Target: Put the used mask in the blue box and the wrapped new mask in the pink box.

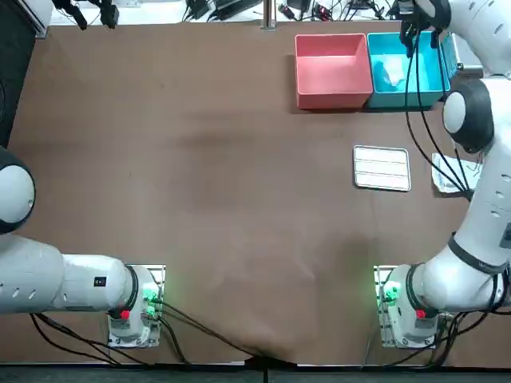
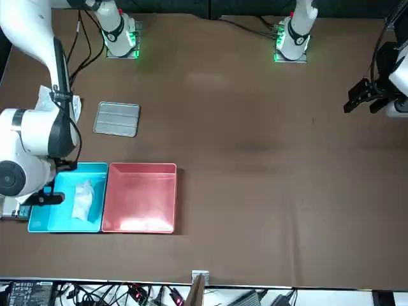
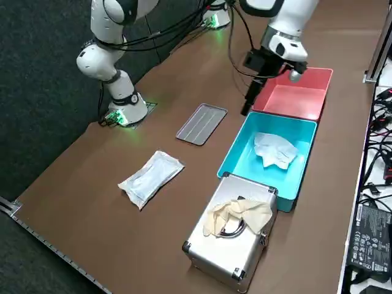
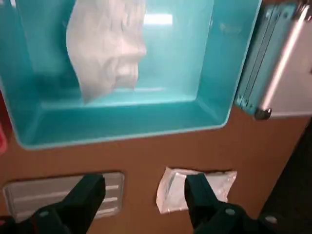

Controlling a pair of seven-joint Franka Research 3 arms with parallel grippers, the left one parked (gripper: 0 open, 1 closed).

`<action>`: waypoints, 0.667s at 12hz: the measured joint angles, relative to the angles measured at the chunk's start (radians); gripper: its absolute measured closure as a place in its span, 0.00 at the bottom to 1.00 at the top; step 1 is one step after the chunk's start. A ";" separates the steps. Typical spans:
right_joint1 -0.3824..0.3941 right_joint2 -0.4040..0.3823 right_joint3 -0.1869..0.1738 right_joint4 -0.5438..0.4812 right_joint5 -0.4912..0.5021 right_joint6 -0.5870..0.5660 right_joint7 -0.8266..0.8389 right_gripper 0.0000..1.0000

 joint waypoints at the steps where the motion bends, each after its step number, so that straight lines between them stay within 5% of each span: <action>1: -0.001 -0.033 0.000 -0.054 0.001 -0.004 -0.008 0.00; 8: -0.011 -0.409 -0.003 -0.751 -0.080 0.223 -0.019 0.00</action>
